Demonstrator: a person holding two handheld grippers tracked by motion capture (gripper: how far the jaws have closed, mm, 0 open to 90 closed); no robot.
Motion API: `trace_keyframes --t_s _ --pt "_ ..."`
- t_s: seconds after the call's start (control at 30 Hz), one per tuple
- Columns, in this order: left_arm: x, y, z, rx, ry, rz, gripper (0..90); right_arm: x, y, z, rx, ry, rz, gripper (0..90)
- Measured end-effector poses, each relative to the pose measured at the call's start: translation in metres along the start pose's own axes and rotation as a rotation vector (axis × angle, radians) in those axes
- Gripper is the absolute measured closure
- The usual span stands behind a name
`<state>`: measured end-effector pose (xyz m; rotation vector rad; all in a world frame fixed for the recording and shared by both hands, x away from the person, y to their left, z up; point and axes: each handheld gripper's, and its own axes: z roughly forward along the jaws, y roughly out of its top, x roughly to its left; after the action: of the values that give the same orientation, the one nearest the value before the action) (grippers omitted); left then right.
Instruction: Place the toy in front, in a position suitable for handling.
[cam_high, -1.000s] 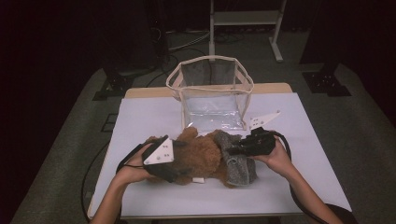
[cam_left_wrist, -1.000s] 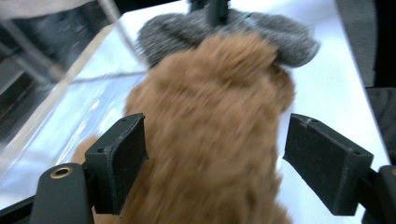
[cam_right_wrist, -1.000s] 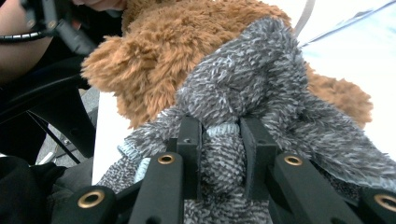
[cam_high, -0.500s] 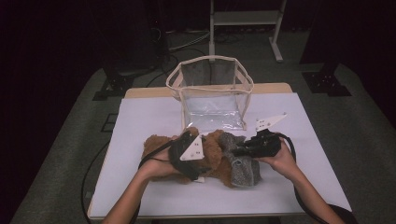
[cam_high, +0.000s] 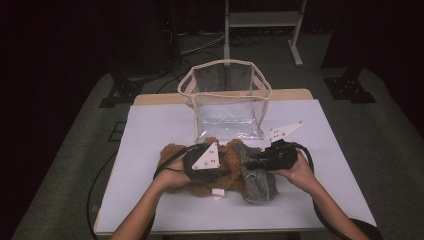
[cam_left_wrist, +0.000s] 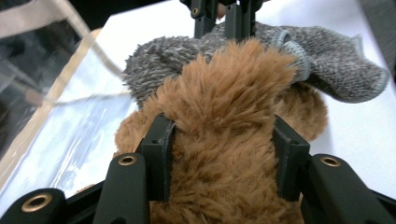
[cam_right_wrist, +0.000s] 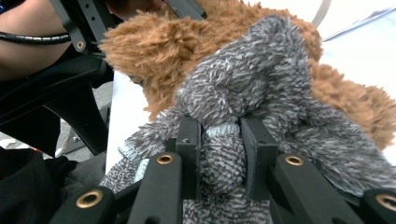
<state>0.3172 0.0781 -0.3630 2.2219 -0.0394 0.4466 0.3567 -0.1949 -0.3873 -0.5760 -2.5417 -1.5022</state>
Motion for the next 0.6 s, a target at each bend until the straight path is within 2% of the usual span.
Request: trace_keyframes --t_s 0.13,0.27,0.4,0.5,0.6 --pt "-0.002 0.010 0.004 -0.039 -0.042 -0.007 50.8 0.010 -0.001 -0.016 -0.007 -0.018 -0.024 70.9" --pt "0.001 0.013 0.011 -0.019 -0.055 -0.002 47.5 0.012 -0.009 -0.029 -0.011 -0.046 -0.018 70.8" --pt "0.005 0.012 0.010 0.001 -0.065 -0.017 32.9 0.004 -0.020 -0.033 -0.024 -0.048 0.018 70.7" --pt "0.006 0.010 0.007 0.042 -0.060 -0.017 21.2 0.001 -0.026 -0.033 -0.017 -0.054 0.030 70.6" --pt "0.005 0.009 0.005 0.080 -0.054 -0.011 14.9 -0.003 -0.030 -0.034 -0.022 -0.055 0.045 70.6"
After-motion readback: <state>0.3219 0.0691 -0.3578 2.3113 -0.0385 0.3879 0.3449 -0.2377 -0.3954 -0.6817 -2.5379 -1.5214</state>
